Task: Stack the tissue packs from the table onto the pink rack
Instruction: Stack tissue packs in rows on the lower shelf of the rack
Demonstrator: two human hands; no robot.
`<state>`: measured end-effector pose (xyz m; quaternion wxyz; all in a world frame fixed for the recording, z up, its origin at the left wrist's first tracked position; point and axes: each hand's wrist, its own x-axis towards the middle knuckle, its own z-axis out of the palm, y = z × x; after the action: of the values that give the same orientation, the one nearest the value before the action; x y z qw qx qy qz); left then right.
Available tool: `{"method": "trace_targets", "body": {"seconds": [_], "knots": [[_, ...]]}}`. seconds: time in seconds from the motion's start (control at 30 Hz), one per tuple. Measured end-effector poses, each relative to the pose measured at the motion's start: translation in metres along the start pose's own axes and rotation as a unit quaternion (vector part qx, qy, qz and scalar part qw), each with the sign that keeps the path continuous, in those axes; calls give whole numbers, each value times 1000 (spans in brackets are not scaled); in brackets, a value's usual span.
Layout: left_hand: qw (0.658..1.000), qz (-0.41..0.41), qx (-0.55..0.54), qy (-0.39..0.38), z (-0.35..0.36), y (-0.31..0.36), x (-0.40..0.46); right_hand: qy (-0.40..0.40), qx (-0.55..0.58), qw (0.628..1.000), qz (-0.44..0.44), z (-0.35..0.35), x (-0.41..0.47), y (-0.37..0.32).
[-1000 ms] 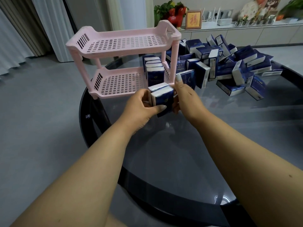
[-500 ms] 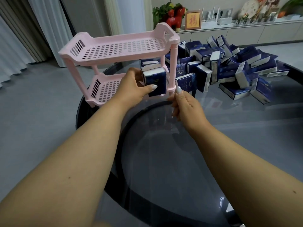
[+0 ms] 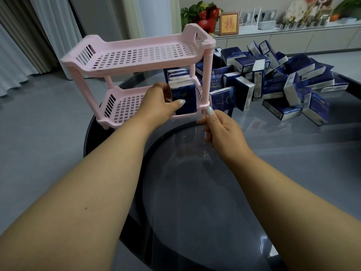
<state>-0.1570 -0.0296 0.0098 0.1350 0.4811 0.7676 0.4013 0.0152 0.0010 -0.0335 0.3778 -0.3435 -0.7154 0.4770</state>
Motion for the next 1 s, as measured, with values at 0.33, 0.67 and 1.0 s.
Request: {"method": "trace_targets", "body": {"seconds": [0.33, 0.67, 1.0], "knots": [[993, 22, 114, -35, -5, 5, 8, 120, -151, 981, 25, 0, 23, -11], [991, 15, 135, 1, 7, 0, 3, 44, -277, 960, -17, 21, 37, 3], [986, 56, 80, 137, 16, 0, -9, 59, -289, 955, -30, 20, 34, 5]]}}
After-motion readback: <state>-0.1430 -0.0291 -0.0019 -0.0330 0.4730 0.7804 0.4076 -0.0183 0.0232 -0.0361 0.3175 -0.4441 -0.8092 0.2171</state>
